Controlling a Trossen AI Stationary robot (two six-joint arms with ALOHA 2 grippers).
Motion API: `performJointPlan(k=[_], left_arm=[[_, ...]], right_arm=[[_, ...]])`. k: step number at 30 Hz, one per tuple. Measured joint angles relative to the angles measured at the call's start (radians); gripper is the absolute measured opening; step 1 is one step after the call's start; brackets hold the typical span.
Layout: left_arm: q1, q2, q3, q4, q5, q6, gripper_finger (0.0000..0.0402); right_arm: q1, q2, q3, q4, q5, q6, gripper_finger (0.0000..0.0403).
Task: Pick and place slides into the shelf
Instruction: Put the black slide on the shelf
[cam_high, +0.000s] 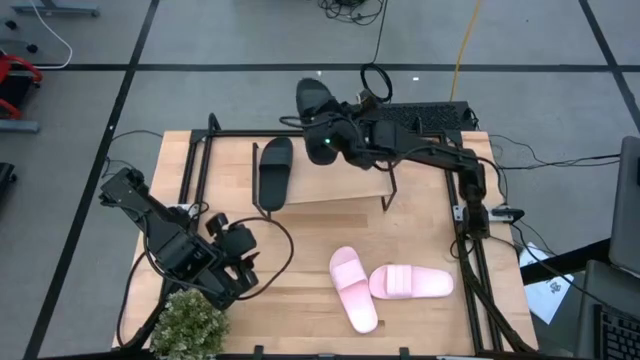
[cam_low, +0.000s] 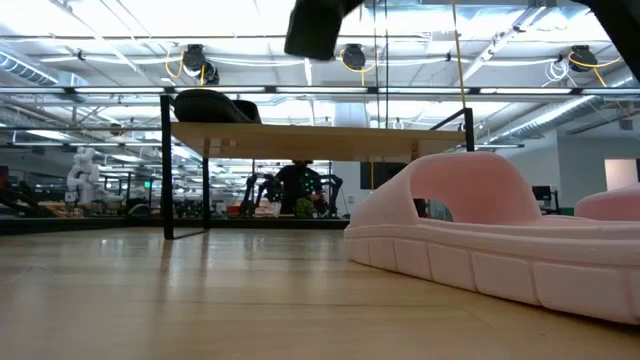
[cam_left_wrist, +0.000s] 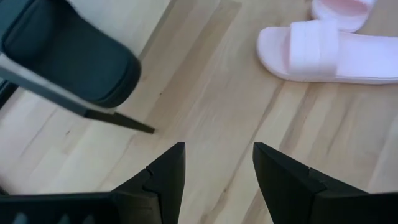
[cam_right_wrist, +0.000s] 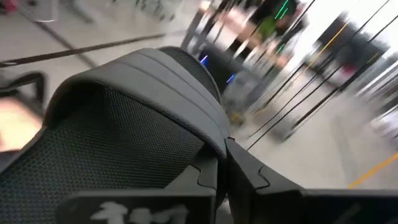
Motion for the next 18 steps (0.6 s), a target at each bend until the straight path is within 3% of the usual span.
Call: performJointPlan(k=[3, 6, 18], left_arm=[[0.0, 0.0, 0.0, -0.014, -0.001, -0.015, 0.0186], [0.0, 0.0, 0.0, -0.013, -0.001, -0.016, 0.0186], [0.0, 0.0, 0.0, -0.056, -0.005, -0.023, 0.0186]], right_arm=[[-0.026, -0.003, -0.039, -0.103, -0.069, 0.141, 0.0002], [-0.033, -0.005, -0.094, -0.099, -0.069, 0.192, 0.0001], [-0.029, -0.004, -0.353, 0.241, -0.142, 0.036, 0.0001]])
